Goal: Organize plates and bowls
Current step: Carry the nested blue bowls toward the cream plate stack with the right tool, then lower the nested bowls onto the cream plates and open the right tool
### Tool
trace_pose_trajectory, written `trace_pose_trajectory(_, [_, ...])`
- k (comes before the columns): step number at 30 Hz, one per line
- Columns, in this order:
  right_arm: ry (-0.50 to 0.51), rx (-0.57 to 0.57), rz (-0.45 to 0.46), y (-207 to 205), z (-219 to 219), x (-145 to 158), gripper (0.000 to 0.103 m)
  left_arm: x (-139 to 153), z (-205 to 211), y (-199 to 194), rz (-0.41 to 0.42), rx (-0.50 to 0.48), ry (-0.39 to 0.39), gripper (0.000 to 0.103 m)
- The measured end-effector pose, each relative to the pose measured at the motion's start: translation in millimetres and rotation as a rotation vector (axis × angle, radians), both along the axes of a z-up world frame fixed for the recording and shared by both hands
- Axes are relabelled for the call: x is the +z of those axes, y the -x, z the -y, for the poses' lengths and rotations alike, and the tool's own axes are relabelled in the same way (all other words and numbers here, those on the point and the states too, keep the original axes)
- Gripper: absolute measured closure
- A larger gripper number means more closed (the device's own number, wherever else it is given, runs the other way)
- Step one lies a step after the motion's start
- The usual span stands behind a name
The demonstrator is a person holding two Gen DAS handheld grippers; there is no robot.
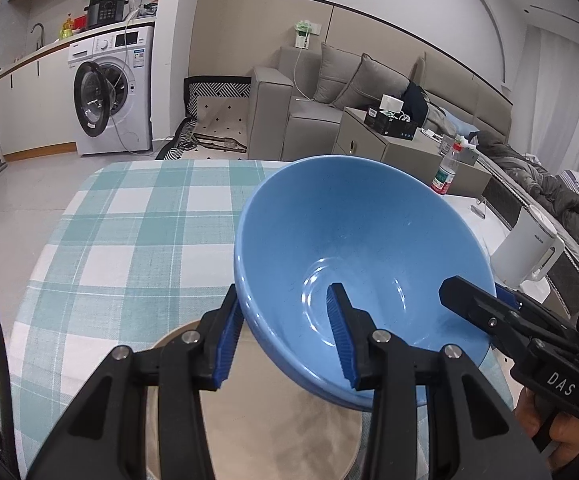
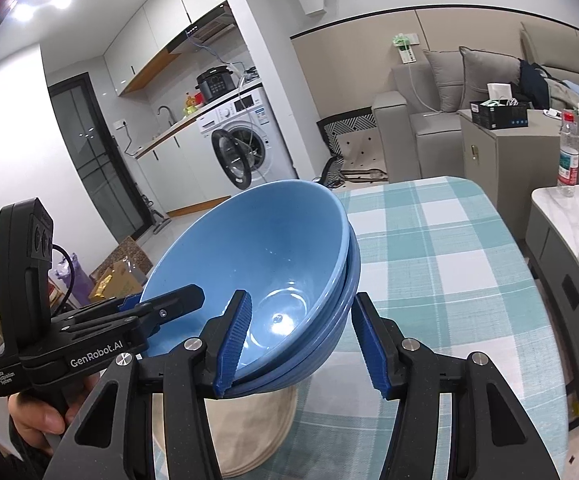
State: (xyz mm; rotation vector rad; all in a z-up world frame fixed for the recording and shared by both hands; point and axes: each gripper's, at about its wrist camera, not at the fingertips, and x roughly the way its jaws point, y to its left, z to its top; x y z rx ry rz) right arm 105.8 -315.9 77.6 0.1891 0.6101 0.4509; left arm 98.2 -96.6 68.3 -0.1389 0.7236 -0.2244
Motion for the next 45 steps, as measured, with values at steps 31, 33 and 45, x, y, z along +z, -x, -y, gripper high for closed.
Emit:
trace_pose_trajectory(31, [0.065, 0.142, -0.027, 8, -70, -19, 0.050, -24, -59, 32, -0.015, 0.141, -0.002, 0.062])
trace_pose_trajectory(33, [0.070, 0.147, -0.031, 8, -72, -20, 0.050, -27, -61, 33, -0.021, 0.145, 0.002, 0.062])
trace_pose_trajectory(45, [0.095, 0.177, -0.064, 3, -82, -33, 0.050, -37, -69, 37, -0.050, 0.156, -0.002, 0.062])
